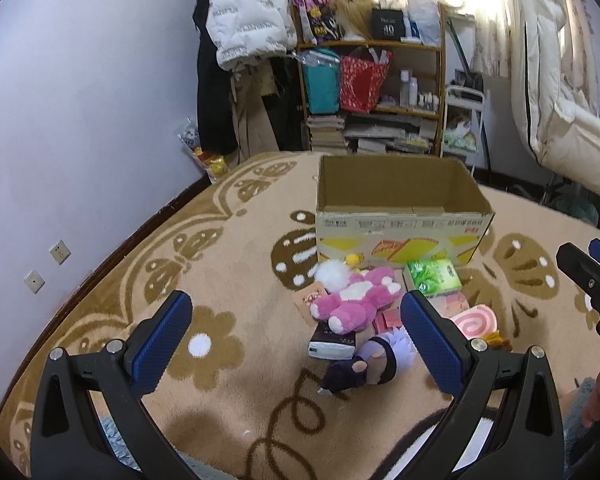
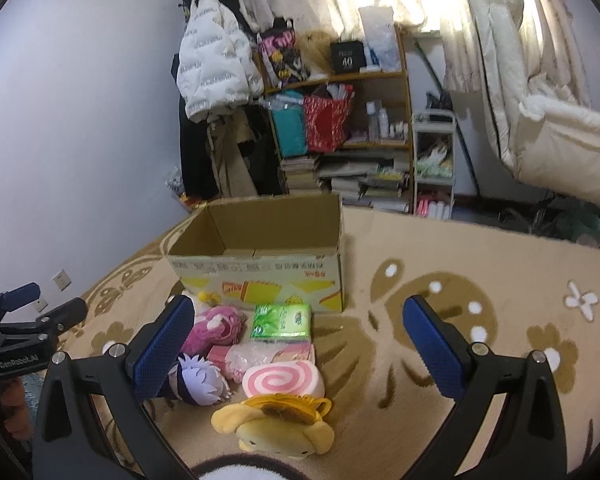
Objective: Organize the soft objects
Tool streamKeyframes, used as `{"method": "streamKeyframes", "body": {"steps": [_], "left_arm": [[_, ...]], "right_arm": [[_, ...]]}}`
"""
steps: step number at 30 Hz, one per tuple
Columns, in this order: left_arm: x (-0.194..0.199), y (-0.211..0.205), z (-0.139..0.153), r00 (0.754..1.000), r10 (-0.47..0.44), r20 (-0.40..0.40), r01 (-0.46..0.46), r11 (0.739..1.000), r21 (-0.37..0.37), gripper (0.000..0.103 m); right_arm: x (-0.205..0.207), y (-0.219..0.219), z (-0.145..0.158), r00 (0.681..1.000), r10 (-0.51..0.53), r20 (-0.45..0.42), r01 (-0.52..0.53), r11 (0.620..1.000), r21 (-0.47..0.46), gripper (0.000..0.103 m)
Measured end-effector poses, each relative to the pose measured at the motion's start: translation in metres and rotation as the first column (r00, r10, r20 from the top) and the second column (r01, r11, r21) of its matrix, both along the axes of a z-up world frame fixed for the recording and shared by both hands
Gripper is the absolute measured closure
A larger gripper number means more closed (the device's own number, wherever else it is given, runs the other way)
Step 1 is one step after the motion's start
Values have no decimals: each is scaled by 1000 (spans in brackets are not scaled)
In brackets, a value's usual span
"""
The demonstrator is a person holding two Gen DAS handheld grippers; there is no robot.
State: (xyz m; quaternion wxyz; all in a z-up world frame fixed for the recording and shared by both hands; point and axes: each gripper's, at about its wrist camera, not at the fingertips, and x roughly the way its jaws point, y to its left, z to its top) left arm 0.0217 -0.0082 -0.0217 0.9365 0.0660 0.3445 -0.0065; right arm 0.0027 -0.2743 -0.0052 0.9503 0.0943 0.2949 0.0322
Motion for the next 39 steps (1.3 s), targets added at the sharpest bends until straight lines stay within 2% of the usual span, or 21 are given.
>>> {"method": "streamKeyframes", "body": {"steps": [5,11,16,20,22,24,36,39], "left_arm": [[15,-9,-15,997,-16,-74,18,1000,22,0],[28,-17,-33,987,-25,-160,32,999,36,0],[41,-19,-45,976,-32,-213,34,999,6,0],[53,-26,-61,961,-50,-272,51,999,-1,0],[58,-31,-69,955,-58,-292,62,998,5,0],[62,-36,-77,947,-67,-313,74,997,11,0],[85,-40,-121,887,-89,-453,76,996,-46,0],[88,-40,-126,882,-104,-460,80,994,-72,0]], "right_arm": [[11,1,-12,996,16,-86,-14,1000,18,0],[24,5,-28,977,38,-208,-32,999,36,0],[27,2,-36,965,48,-256,-30,997,73,0],[34,2,-50,939,70,-337,-31,992,120,0],[36,5,-57,926,71,-370,-33,994,108,0],[39,8,-64,917,67,-393,-36,996,85,0],[55,10,-103,843,126,-523,-65,989,133,1],[58,9,-111,827,140,-544,-65,986,155,8]]}}
